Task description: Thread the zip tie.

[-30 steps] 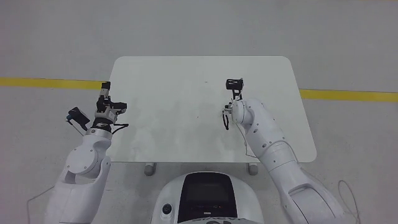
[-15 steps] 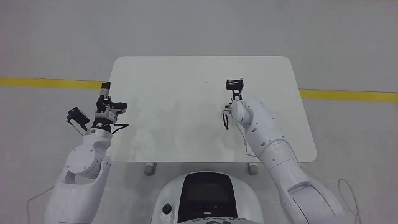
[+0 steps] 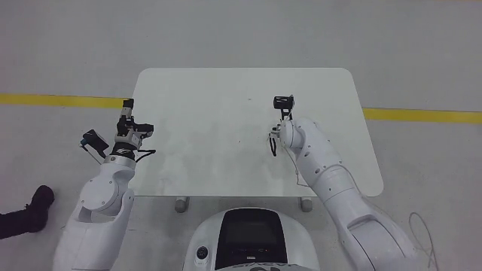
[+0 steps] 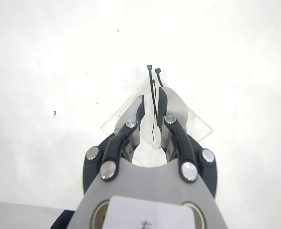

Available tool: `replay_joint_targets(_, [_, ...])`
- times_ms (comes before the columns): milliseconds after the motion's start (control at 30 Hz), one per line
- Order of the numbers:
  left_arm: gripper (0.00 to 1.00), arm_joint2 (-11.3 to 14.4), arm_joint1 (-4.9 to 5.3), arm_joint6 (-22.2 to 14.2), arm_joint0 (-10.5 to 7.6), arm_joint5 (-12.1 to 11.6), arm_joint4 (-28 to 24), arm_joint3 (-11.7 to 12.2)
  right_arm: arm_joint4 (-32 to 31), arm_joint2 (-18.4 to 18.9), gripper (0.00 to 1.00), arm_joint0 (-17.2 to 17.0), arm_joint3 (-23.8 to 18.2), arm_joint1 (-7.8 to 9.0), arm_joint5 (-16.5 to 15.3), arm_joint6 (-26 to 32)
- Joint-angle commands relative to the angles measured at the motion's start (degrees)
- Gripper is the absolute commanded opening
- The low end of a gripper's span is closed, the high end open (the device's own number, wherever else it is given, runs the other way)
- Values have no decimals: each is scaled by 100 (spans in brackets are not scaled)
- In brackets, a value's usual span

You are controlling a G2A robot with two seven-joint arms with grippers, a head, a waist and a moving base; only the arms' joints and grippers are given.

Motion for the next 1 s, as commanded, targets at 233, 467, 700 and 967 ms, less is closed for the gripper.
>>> replay_joint_targets(233, [100,0,0,0,0,0,0,0,43,-3,0,86,153,-19,40,-81])
replay_joint_targets(467, [100,0,0,0,0,0,0,0,-31,235,0,-296,-574,63,18,19])
replay_joint_targets(700, [100,0,0,0,0,0,0,0,34,686,0,-1093,-2037,245,-503,334])
replay_joint_targets(967, [100,0,0,0,0,0,0,0,881,1177,0,-1685,-3028,387,-1520,537])
